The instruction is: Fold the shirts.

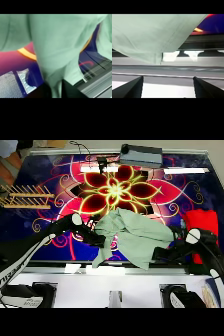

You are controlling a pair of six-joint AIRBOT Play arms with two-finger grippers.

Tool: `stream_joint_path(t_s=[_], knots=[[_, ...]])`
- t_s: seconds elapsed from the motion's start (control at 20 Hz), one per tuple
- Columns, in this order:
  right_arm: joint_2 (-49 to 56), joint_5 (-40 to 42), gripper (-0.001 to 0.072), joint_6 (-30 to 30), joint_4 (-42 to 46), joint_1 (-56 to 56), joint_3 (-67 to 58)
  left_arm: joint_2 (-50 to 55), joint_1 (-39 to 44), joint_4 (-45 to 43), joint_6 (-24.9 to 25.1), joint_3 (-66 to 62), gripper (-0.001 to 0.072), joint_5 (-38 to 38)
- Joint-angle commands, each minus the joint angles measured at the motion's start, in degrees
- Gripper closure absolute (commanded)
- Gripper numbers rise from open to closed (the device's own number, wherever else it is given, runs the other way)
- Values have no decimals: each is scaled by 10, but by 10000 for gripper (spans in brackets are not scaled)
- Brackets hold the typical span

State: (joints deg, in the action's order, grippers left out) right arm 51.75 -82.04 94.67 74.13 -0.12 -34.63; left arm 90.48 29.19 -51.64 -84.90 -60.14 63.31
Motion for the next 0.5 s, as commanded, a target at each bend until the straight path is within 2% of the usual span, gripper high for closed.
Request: stream_joint_path(t_s=[0.0,0.2,0.45], knots=[[-1,71,40,22,-42,0,82,3,2,7,2,3,675,-12],[-1,160,42,27,-120,0,137,-6,2,7,2,3,676,1],[-1,254,61,38,-167,1,152,-19,2,7,2,3,676,9]])
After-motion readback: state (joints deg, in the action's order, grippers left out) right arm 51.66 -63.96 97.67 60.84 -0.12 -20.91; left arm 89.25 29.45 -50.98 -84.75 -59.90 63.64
